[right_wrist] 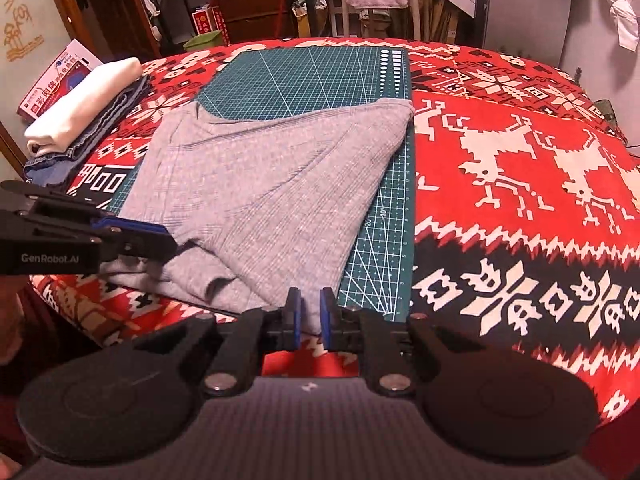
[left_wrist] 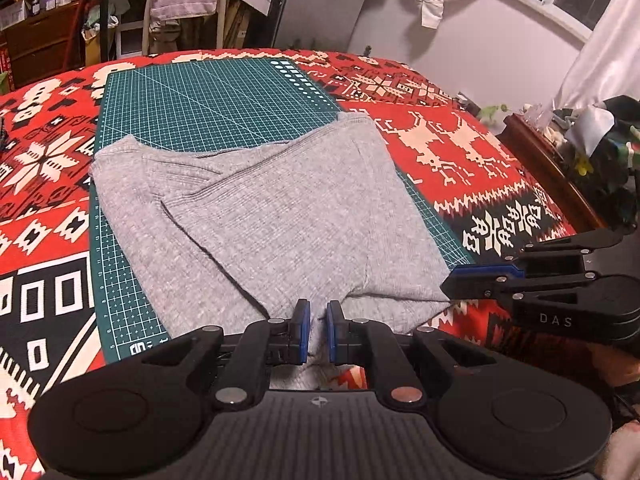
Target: Fold clothes
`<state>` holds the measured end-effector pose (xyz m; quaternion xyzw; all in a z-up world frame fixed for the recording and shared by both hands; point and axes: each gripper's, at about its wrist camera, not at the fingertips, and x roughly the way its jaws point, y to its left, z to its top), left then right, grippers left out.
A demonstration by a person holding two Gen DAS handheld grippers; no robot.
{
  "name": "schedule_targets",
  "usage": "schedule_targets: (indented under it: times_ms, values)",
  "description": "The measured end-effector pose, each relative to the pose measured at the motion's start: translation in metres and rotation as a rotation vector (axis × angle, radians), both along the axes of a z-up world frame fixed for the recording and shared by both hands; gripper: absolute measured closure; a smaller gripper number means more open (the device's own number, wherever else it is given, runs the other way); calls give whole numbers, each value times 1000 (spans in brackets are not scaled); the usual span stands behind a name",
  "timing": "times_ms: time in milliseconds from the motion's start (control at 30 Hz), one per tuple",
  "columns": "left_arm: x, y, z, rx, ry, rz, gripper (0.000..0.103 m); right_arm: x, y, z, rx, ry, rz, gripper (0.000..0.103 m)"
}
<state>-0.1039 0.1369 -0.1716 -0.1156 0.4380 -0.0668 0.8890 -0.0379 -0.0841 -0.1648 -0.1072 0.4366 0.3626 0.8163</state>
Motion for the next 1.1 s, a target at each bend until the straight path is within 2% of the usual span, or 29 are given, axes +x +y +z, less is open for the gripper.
schedule_targets:
  times_ms: [200,333,533,733,867,1100]
  values:
    - [0,-6,15,-49,-55,-25,94,-3,18,9,32,-40,37,92]
    - [6,-5,11,-59,-35,-5,94,-7,22,7,34,-39,42,103]
    - [-8,14,11,-69,-20,65,94,-14,21,6,35,-32,40,103]
    - [-22,31,17,-74,-43,139,94,-15,20,4,34,-22,22,102]
    - [-20,32,10,-80,-18,145,94,-5,24,-3,12,-10,-2,102]
    - [-21,29,10,-92,-21,120,94,-16,25,-3,-13,-8,29,101]
